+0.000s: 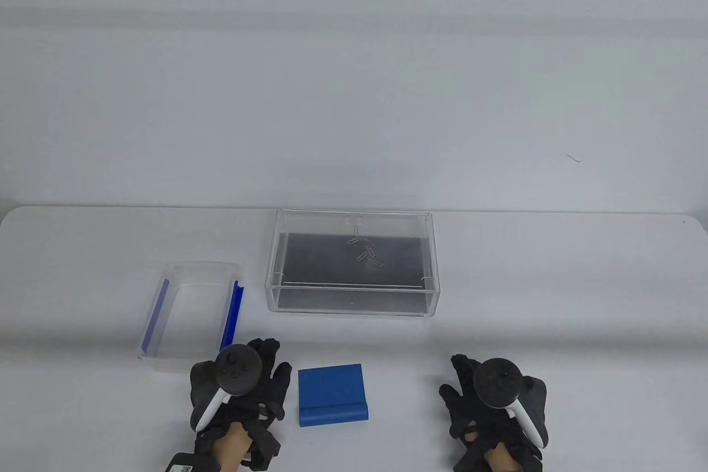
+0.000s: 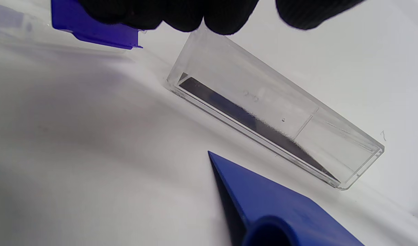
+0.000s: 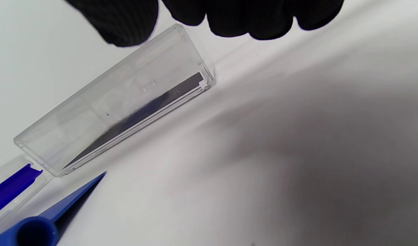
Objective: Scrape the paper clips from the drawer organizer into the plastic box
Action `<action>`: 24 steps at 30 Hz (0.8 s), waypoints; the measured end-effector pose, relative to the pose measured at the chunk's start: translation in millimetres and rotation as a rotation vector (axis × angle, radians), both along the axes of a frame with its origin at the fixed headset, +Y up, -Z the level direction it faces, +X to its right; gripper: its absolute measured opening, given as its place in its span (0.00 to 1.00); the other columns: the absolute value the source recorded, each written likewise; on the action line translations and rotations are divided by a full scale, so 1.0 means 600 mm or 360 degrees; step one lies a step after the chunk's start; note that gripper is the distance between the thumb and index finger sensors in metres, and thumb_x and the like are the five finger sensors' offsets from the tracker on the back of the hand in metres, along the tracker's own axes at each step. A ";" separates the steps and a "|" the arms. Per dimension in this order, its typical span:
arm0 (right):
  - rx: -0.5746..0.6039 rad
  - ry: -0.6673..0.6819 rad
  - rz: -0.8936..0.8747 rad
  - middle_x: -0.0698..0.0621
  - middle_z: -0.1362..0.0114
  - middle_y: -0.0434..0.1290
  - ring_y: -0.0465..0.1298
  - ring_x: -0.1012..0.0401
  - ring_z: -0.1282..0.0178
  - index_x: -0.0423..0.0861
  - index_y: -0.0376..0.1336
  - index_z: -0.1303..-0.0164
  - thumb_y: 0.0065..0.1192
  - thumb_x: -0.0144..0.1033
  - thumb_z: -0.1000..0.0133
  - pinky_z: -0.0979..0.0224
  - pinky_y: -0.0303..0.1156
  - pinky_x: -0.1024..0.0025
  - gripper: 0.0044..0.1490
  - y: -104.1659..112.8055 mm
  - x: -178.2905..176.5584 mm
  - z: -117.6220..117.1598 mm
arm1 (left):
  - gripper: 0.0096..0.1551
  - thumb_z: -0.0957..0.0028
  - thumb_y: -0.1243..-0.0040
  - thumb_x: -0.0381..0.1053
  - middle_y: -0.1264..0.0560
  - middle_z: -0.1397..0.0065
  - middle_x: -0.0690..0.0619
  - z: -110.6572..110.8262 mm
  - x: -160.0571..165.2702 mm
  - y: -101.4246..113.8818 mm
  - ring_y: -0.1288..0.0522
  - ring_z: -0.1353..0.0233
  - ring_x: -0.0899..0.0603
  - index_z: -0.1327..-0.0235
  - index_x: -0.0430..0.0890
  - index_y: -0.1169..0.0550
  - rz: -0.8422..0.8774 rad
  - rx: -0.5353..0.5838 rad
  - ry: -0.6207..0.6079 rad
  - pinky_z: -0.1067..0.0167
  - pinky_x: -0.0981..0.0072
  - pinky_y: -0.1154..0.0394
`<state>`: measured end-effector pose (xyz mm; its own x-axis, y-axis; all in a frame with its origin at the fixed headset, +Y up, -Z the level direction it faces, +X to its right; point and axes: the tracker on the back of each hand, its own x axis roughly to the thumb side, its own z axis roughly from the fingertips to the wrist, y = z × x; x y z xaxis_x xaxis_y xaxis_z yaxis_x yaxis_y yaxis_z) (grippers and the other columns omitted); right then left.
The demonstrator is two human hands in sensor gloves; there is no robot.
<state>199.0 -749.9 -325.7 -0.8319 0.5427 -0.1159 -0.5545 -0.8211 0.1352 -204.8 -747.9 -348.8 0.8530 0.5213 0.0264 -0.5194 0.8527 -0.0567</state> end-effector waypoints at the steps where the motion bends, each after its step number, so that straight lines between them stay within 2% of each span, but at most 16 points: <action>1: -0.0001 0.0000 -0.0005 0.49 0.21 0.51 0.56 0.46 0.21 0.51 0.44 0.27 0.56 0.49 0.49 0.21 0.54 0.46 0.43 0.000 0.000 0.000 | 0.38 0.50 0.48 0.62 0.43 0.26 0.41 0.000 -0.001 0.000 0.41 0.26 0.28 0.30 0.44 0.37 0.0001 0.0001 0.0004 0.32 0.41 0.36; 24: -0.0025 0.0004 0.0013 0.49 0.20 0.51 0.56 0.46 0.20 0.52 0.44 0.27 0.56 0.49 0.49 0.21 0.53 0.46 0.43 -0.006 0.007 -0.004 | 0.39 0.50 0.48 0.61 0.43 0.26 0.42 0.006 -0.010 -0.001 0.42 0.26 0.28 0.30 0.44 0.38 0.0031 -0.0036 -0.0023 0.32 0.40 0.36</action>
<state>203.3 -753.3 -328.3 -0.8364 0.5342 -0.1225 -0.5477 -0.8232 0.1496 -210.9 -748.5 -344.9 0.8424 0.5382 0.0267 -0.5346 0.8410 -0.0834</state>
